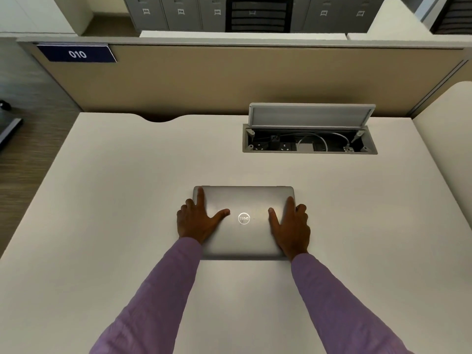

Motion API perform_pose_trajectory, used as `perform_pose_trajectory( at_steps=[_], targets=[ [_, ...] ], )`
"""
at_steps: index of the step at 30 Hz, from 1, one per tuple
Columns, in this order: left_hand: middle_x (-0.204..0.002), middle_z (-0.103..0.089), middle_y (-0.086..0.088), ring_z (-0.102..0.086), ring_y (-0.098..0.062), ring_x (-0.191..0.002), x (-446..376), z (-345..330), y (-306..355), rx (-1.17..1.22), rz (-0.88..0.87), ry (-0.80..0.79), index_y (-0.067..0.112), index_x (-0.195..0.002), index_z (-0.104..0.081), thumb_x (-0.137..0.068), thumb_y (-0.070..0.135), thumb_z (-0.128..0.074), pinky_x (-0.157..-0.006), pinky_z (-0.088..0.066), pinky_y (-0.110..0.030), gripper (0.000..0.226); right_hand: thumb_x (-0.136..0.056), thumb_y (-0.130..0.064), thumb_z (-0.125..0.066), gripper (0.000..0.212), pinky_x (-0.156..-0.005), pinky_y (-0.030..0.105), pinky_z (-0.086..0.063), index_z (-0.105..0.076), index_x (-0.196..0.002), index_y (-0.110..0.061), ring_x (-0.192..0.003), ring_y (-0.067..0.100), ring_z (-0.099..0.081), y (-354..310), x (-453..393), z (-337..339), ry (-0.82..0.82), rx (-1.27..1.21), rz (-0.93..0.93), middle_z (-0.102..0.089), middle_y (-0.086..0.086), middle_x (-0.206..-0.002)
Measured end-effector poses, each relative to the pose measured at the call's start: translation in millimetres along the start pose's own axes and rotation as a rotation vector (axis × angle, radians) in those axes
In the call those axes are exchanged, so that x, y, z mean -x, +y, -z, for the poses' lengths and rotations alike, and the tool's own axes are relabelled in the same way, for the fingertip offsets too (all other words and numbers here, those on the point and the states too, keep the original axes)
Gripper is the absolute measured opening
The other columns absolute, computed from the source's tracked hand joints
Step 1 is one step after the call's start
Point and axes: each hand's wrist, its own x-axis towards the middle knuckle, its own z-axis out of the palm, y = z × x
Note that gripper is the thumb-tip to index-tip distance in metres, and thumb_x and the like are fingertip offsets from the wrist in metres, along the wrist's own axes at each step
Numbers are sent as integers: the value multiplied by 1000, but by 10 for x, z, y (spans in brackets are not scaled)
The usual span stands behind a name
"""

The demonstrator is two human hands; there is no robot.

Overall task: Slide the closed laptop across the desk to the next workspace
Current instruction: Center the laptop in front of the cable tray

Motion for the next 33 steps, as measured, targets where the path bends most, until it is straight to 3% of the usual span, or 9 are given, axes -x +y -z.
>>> perform_pose_trajectory(
  at_steps=[12,17,20,23,27,33],
  targets=[
    [-119,-56,-17,-55,-36,-104,0,-29,-31,-77,-36,-1,23,-158,-15,-76,92,-40,-90,-44,-45,110,-94,-62,-47,72,-69,45,-53,-34,-147,-14,-101,38,-52,-2,3,-1,-7,63,18,-46,16,-119],
    [-119,-53,-15,-50,-33,-103,23,-73,-44,-174,-53,62,18,-157,-22,-78,91,-34,-84,-41,-44,108,-95,-61,-46,70,-74,45,-50,-38,-146,-13,-98,38,-53,16,4,-20,25,100,33,-49,16,-122],
    [-146,-41,-19,-42,-38,-128,71,-136,-73,-169,-97,90,14,-157,-22,-82,88,-32,-102,-38,-49,106,-96,-57,-49,71,-86,47,-47,-39,-147,-9,-112,40,-52,34,-2,-32,55,107,71,-45,19,-141],
    [-167,-14,-21,-16,-39,-153,111,-177,-90,-114,-194,113,10,-159,-17,-87,81,-37,-124,-17,-54,104,-98,-50,-50,76,-112,51,-36,-29,-153,-3,-141,40,-35,53,-2,-34,52,52,137,-29,23,-159],
    [-169,-3,-18,-5,-34,-156,119,-196,-87,-59,-286,104,5,-160,-11,-92,73,-35,-127,-9,-51,100,-102,-43,-45,76,-124,47,-18,-16,-156,3,-153,36,-13,52,8,-40,0,47,251,-11,20,-166],
    [-170,1,-12,-1,-28,-157,163,-212,24,-46,-432,16,6,-160,-8,-105,47,-36,-127,-8,-46,74,-104,-27,-41,64,-125,47,-18,-18,-155,3,-154,34,-12,-22,46,-81,-52,76,392,-11,21,-166]
  ],
)
